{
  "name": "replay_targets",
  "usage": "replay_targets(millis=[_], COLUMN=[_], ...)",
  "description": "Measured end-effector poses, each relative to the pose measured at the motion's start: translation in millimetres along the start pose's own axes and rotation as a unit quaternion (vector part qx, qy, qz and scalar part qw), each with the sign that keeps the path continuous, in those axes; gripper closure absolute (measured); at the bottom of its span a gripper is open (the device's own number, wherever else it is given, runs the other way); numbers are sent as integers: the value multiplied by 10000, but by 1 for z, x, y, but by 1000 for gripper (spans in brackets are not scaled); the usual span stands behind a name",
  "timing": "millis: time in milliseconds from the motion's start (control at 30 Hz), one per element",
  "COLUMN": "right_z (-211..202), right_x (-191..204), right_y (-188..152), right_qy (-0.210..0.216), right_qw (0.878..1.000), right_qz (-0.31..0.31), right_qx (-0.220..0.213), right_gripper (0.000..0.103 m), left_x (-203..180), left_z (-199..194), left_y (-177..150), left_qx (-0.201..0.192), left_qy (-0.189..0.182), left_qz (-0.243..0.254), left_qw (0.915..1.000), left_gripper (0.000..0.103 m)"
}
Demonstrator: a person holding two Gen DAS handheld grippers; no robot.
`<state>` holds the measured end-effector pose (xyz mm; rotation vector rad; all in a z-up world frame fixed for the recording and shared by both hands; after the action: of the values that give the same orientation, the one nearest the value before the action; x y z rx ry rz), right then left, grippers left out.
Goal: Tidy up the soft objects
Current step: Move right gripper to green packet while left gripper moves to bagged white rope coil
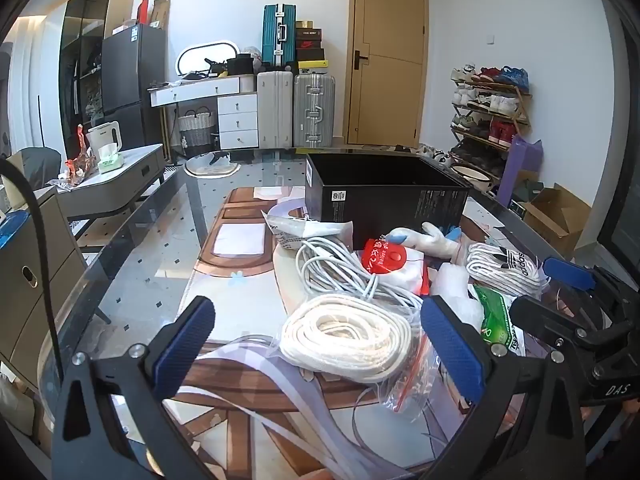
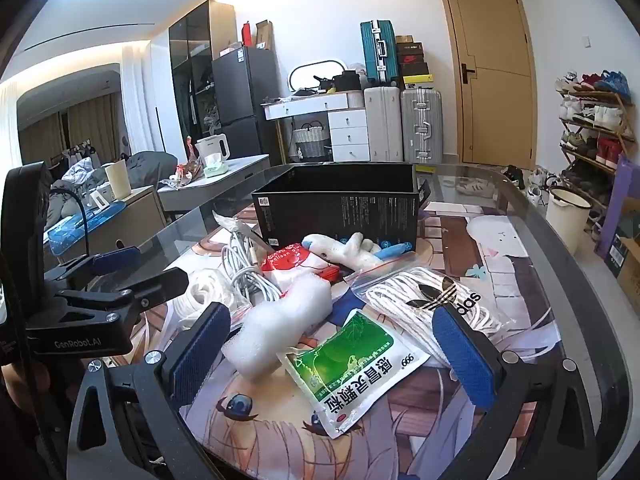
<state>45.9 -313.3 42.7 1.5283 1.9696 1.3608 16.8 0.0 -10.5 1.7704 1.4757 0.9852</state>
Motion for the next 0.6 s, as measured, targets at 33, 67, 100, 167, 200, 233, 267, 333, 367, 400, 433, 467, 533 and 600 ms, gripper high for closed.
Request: replay_targets(millis=[33, 67, 100, 167, 200, 233, 267, 333, 367, 400, 433, 467, 533, 600], right_z=[0, 0, -1, -3, 1, 1, 0, 1, 1, 0, 2, 1, -1, 1], right_x=[0, 0, 0, 0, 2, 3, 4, 3, 4, 6, 1, 2, 5, -2], right_y=[0, 0, 0, 1, -2, -3, -3, -2, -2, -3, -1, -2, -2, -1], right_qy=[0, -10, -21, -37, -36, -37, -39, -53, -62, -66, -64, -67, -90, -95], right_qw=[10000, 10000, 10000, 10000, 10000, 10000, 10000, 10000, 10000, 9999, 9999, 9999, 9999, 9999], right_qz=[8, 6, 6, 3, 3, 14, 27, 22, 28, 34, 52, 49, 35, 60], right_qx=[13, 20, 20, 10, 8, 9, 20, 59, 65, 75, 95, 95, 93, 125], right_gripper=[0, 0, 0, 0, 0, 0, 0, 0, 0, 0, 0, 0, 0, 0], left_x=[0, 0, -1, -1, -1, -1, 1, 1, 0, 0, 2, 0, 2, 2], left_z=[0, 0, 0, 0, 0, 0, -2, -7, -8, -8, -5, -4, -2, -2], left_y=[0, 0, 0, 0, 0, 0, 0, -1, 0, -1, -1, 0, -1, 0], left_qx=[-8, -6, -5, -13, -12, -13, -14, -30, -40, -46, -30, -16, -18, -22], left_qy=[-3, -11, -16, -26, -34, -46, -61, -81, -91, -100, -102, -92, -113, -117], left_qz=[2, 8, 8, 2, -3, -5, -7, -17, -23, -37, -54, -52, -68, -68], left_qw=[10000, 10000, 10000, 10000, 10000, 10000, 10000, 10000, 9999, 9999, 9999, 9999, 9999, 9999], left_gripper=[0, 0, 0, 0, 0, 0, 0, 0, 0, 0, 0, 0, 0, 0])
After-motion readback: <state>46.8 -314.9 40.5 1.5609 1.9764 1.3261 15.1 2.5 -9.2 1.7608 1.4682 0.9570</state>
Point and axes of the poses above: each gripper's, at about its wrist camera, not at the fingertips, and z roughly the way its jaws point, x to its left, y to its top, the point moved 2 cm from there along z, roughly the way its jaws point, and after that the axes turned 14 degrees about z, right-handed, at the moved point
